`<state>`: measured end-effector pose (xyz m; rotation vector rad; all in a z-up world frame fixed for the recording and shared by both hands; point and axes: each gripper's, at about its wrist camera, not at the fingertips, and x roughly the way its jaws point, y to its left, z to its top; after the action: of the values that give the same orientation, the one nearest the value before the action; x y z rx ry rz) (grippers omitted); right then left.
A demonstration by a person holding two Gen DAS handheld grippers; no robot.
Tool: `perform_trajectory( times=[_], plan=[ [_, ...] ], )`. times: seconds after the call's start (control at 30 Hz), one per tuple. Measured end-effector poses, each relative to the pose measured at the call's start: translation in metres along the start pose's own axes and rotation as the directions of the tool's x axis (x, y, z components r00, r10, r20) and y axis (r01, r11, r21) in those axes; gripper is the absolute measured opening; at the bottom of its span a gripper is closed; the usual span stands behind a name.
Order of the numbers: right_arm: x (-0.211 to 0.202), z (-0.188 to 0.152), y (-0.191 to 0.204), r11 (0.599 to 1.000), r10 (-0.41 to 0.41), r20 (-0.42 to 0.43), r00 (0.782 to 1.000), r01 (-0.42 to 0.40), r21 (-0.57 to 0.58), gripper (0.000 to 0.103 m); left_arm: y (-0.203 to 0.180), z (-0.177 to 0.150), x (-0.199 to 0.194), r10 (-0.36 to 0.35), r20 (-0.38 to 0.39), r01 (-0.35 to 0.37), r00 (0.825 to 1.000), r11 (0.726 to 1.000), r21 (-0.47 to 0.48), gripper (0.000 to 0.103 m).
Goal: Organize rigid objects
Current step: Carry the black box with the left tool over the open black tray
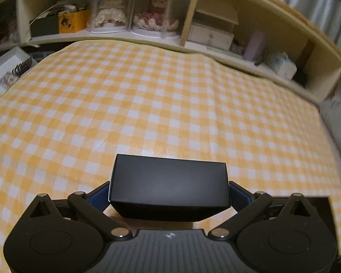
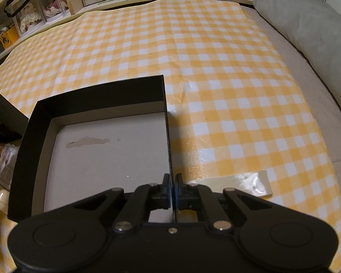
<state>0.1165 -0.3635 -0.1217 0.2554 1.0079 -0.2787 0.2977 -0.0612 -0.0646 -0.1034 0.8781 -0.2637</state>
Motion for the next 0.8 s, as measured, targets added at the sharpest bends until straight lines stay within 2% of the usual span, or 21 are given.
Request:
perform_trajectory(
  times=[0.1,0.23,0.33,0.47,0.63,0.8],
  plan=[
    [0.000,0.000,0.000,1.000,0.001,-0.001,1.000,-0.001,0.001,0.004,-0.006,0.005,-0.016,-0.055,0.020,0.056,0.998,0.998,-0.043,0.101],
    [0.001,0.000,0.000,1.000,-0.004,-0.001,1.000,0.004,0.001,0.004,-0.029,0.002,-0.040,-0.145,0.033,0.146,0.989,0.989,-0.027,0.101],
    [0.001,-0.001,0.000,1.000,0.006,-0.004,1.000,-0.006,-0.002,0.004,-0.056,-0.005,-0.051,-0.222,0.017,0.223,0.975,0.975,-0.011,0.101],
    [0.002,-0.003,0.000,1.000,0.001,-0.004,1.000,-0.001,-0.028,0.003,-0.100,-0.014,-0.048,-0.291,-0.035,0.292,0.956,0.956,0.018,0.101],
    [0.001,-0.007,0.006,0.999,0.002,-0.002,1.000,-0.002,-0.032,0.003,-0.153,-0.039,-0.016,-0.296,-0.106,0.296,0.949,0.955,-0.017,0.101],
    [0.000,-0.008,0.005,1.000,0.007,-0.002,1.000,-0.008,-0.028,0.004,-0.187,-0.059,0.021,-0.226,-0.126,0.228,0.966,0.974,0.000,0.101]
  ],
)
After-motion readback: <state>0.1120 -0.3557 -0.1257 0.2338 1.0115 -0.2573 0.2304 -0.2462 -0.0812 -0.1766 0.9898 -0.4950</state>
